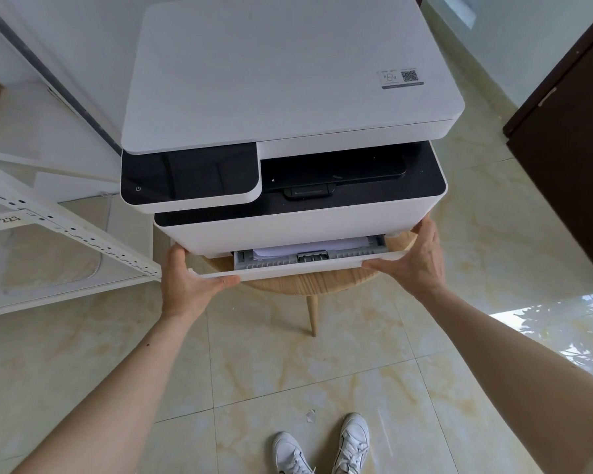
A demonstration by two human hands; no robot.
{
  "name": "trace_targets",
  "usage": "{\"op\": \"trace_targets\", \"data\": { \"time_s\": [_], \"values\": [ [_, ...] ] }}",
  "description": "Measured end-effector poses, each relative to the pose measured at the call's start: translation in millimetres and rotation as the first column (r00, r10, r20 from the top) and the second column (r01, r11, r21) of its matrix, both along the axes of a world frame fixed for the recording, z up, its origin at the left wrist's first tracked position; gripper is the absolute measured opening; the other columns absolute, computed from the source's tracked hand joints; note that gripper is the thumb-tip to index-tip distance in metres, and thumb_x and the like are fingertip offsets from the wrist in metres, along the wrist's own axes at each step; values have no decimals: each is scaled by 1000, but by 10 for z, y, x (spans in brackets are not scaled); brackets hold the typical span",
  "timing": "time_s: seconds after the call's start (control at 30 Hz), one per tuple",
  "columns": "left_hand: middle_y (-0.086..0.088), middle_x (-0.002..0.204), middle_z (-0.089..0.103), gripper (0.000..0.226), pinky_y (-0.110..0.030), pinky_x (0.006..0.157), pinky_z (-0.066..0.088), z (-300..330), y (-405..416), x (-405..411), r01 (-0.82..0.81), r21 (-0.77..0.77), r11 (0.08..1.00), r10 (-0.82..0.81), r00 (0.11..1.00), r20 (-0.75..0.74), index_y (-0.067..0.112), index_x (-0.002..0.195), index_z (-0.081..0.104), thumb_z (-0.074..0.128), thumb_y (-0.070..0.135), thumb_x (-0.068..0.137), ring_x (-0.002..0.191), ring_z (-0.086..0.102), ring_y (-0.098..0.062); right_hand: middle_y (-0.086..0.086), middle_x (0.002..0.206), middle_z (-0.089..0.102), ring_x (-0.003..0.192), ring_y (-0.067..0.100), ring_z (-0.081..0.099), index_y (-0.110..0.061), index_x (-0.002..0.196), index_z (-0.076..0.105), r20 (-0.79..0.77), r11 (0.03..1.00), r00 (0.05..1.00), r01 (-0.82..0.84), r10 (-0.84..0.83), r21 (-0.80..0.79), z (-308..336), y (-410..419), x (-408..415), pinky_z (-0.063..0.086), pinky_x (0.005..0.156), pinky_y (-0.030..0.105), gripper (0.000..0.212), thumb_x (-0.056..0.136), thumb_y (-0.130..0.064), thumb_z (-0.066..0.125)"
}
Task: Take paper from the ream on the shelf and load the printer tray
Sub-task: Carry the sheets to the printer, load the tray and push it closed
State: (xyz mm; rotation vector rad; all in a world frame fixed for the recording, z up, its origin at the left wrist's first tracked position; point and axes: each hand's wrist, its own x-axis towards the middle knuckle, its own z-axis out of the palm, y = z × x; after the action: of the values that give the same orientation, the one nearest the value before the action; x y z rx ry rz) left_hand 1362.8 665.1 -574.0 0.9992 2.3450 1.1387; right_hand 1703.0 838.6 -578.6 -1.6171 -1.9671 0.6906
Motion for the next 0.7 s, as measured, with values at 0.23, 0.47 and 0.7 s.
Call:
{"op": "trace_targets", "data": {
  "time_s": [0.23, 0.47, 0.7],
  "values": [
    [17, 121, 65, 95, -35, 100, 48, -143, 2, -92, 19, 57, 998, -31, 974, 223, 39, 120, 51, 94, 45, 36, 118, 58, -3, 5, 126, 57, 106, 21, 56, -20, 136, 28, -107, 993, 989, -110, 104, -47, -67, 136, 103, 51, 80, 34, 111, 48, -36, 94],
    [24, 110, 64, 86, -13, 80, 43, -83, -23, -57, 37, 21, 999, -39, 990, 138, 35, 121, 50, 94, 37, 47, 105, 56, 13, 3, 127, 55, 104, 16, 52, -24, 137, 23, -98, 988, 987, -136, 128, -76, -76, 187, 109, 51, 80, 37, 116, 47, -39, 93],
    [13, 97, 64, 69, -16, 66, 43, -134, -31, -98, 31, -14, 999, -31, 999, 20, 29, 107, 55, 93, 38, 50, 90, 58, -9, -16, 107, 58, 96, 9, 56, -33, 131, 31, -157, 984, 983, -115, 93, -137, -96, 212, 116, 44, 72, 15, 108, 43, -42, 94]
  ]
}}
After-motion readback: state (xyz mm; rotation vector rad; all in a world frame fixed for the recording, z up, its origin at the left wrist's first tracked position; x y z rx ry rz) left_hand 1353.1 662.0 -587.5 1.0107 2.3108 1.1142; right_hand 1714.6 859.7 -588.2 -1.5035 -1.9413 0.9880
